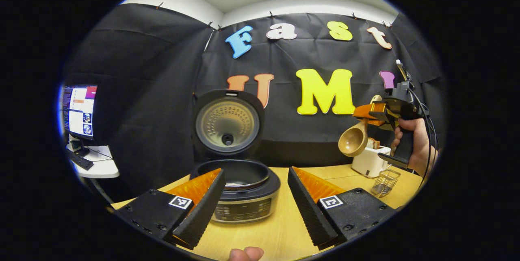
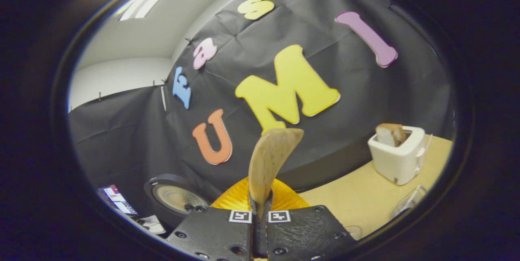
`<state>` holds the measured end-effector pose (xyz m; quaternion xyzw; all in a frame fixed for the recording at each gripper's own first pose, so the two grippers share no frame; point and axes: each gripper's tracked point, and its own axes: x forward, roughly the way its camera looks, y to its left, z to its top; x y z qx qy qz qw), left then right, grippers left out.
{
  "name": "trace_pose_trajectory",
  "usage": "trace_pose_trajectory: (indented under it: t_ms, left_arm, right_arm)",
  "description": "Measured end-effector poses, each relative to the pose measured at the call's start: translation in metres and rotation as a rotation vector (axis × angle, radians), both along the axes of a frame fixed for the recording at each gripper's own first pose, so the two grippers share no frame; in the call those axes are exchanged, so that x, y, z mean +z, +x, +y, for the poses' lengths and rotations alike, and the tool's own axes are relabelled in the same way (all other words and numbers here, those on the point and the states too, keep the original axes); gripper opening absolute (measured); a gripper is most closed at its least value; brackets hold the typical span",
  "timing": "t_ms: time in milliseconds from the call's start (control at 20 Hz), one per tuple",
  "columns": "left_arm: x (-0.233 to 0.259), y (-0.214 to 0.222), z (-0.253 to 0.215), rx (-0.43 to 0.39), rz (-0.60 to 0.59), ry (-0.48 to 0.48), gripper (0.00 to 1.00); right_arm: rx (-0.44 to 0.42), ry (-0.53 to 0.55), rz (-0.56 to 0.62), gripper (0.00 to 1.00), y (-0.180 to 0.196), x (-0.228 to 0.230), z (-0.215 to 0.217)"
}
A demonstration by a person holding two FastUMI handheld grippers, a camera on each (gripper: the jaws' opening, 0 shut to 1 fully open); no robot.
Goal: Close the left gripper, press the button to open the rice cooker; take a wooden spoon from the chopstick holder with the right hand, scoop a spoonful of rice and pour it into the rice cooker, then put the wooden spoon back into the chopstick holder.
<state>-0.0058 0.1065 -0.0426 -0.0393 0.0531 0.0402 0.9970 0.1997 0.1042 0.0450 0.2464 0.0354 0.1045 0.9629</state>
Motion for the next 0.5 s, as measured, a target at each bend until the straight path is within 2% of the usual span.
trace_pose_trajectory:
  t_ms: [300,500]
  left_arm:
    - [-0.007,0.02,-0.058,-0.094,0.014,-0.002,0.98]
    - [-0.01,0.022,-0.069,-0.101,0.024,0.013,0.98]
  right_arm:
    - [-0.202,-0.08,0.033,0.0,-0.024,-0.007,-0.146]
    - [-0.28,-0.129,0.08,0.0,-0.033,-0.029,-0.207]
